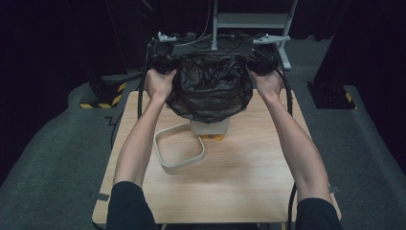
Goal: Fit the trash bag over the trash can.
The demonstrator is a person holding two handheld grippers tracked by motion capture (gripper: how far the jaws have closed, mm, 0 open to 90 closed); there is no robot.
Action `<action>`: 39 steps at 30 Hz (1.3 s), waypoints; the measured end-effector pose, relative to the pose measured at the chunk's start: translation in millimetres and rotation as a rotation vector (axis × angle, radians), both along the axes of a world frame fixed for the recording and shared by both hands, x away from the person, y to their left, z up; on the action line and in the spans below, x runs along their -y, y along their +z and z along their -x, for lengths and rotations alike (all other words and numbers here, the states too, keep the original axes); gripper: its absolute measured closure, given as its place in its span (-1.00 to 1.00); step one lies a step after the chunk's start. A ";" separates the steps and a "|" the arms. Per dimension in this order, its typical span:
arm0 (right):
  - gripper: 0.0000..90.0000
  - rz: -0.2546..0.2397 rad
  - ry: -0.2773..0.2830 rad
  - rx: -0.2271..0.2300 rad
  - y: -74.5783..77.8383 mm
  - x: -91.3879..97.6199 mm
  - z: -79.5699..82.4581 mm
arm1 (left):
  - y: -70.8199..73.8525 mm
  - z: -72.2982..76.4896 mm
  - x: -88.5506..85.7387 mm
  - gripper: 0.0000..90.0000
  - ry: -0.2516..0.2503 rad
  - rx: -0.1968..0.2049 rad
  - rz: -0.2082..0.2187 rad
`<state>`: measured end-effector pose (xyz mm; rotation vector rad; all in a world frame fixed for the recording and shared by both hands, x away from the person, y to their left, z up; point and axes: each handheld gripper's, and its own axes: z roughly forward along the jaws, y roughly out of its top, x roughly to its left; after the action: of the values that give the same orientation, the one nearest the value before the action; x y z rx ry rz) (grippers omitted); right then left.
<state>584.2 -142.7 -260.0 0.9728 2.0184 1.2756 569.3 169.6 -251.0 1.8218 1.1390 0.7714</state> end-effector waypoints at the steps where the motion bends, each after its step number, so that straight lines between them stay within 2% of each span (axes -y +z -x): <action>1: 0.99 0.009 -0.002 0.000 -0.6 -1.1 -0.8 | -1.1 -2.5 0.2 0.99 0.005 -0.005 0.008; 6: 0.99 0.029 -0.016 -0.016 -4.0 -4.0 -7.9 | -5.3 -11.2 0.0 0.99 0.021 -0.011 0.035; 8: 0.99 0.033 -0.022 -0.019 -5.3 -4.6 -8.8 | -7.7 -13.2 0.4 0.99 0.022 -0.015 0.032; 15: 0.99 0.042 -0.036 -0.051 -10.6 -5.2 -13.1 | -16.7 -22.7 -0.7 0.99 0.011 -0.067 0.058; 17: 0.99 0.046 -0.041 -0.065 -12.8 -5.0 -15.0 | -19.9 -25.0 -1.9 0.99 0.004 -0.091 0.091; 20: 0.99 0.038 -0.041 -0.083 -18.3 -3.9 -16.0 | -24.1 -24.5 -3.5 0.99 -0.007 -0.096 0.110; 24: 0.99 0.058 -0.029 -0.076 -23.3 -5.8 -11.8 | -31.1 -23.5 -4.7 0.99 -0.017 -0.109 0.124; 28: 0.99 0.049 -0.031 -0.087 -25.5 -6.8 -12.8 | -36.9 -24.3 -6.6 0.99 -0.022 -0.116 0.139; 30: 0.99 0.056 -0.027 -0.078 -28.8 -9.3 -10.9 | -39.4 -23.1 -7.6 0.99 -0.027 -0.116 0.153; 34: 0.99 0.055 -0.018 -0.066 -33.1 -9.6 -7.4 | -43.1 -21.1 -8.0 0.99 -0.038 -0.115 0.166; 39: 0.99 0.060 -0.016 -0.073 -33.4 -10.5 -8.4 | -44.1 -22.8 -8.6 0.99 -0.036 -0.123 0.169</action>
<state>592.5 -132.2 -293.4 1.0191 2.0878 1.1800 592.2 178.2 -295.1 1.7618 1.2091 0.5313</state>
